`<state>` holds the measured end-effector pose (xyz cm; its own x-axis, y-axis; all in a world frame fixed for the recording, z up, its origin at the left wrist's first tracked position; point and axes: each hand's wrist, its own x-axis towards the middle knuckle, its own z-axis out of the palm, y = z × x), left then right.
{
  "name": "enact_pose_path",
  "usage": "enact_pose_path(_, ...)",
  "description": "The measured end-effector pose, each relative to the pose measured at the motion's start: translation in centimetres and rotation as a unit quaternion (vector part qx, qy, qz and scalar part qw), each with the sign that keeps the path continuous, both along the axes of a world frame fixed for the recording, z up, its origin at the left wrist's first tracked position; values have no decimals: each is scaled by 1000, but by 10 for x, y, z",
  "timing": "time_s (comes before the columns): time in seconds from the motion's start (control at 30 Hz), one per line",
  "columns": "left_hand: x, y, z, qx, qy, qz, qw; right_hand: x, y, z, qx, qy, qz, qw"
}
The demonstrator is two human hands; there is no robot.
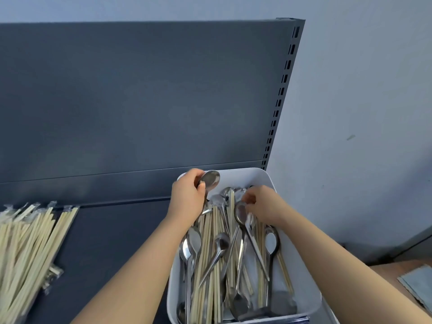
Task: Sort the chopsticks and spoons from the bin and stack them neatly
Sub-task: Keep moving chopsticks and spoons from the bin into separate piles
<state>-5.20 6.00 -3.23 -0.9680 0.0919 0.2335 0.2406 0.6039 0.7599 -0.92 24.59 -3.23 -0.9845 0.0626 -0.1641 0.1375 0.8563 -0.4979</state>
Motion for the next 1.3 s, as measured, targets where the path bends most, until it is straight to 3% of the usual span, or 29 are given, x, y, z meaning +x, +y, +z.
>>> enact_pose_path(0.2, 3, -10, 41, 66, 128, 37, 989, -9, 1, 47, -21, 185, -38, 982)
enact_pose_path(0.37, 6, -31, 65, 72, 110, 51, 990, -14, -17, 86, -28, 242, -9, 970)
enact_pose_path(0.7, 42, -145, 64, 99, 45, 127, 986, -20, -137, 114, -143, 164, 100, 971)
enact_pose_path(0.93, 78, -289, 44, 75, 20, 207, 975, -16, -289, 91, -163, 102, 169, 967)
enact_pose_path(1.3, 117, -512, 11, 7, -33, 284, 958, -13, -502, 38, -201, 33, 173, 964)
